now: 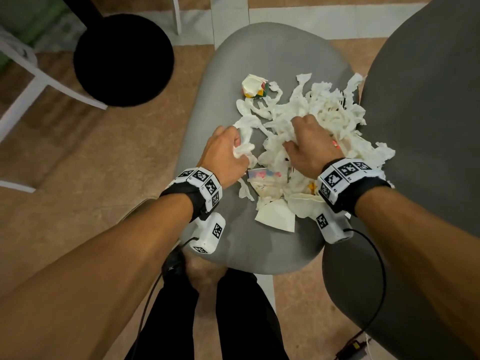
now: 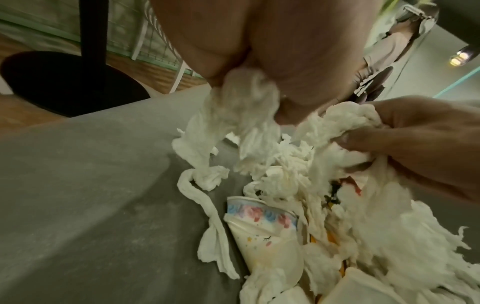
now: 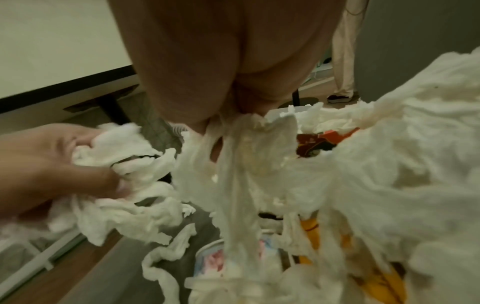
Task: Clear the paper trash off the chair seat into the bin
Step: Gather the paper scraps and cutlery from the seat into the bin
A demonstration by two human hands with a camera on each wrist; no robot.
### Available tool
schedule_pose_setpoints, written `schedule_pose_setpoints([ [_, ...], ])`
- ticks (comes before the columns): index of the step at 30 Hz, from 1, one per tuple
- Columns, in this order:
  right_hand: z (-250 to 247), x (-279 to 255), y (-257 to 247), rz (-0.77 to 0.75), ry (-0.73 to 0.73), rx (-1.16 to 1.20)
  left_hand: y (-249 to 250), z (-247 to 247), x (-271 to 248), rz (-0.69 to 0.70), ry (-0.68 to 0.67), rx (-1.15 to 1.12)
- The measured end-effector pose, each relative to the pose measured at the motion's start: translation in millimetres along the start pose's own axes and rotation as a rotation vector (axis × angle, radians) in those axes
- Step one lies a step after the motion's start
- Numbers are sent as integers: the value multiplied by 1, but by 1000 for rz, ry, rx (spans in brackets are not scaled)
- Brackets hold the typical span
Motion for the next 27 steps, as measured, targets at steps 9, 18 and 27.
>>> schedule_pose_setpoints([
  [9, -11, -5, -26, -20, 127, 249, -31, -12, -20, -226, 178, -332],
  [18, 8, 1, -59, -17, 11, 205, -36, -25, -37, -233, 272, -273],
  [27, 39, -15, -116, -16, -9, 173, -66, -46, -66, -285, 292, -363],
])
Point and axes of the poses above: each hand's wrist, its own x-axis towards the middle knuckle, its own z-axis out of the palm, y = z × x, the point moved 5 cm from there along x, towards the middle knuckle, and after that the axes turned 7 degrees about z, right-handed, at the moved point
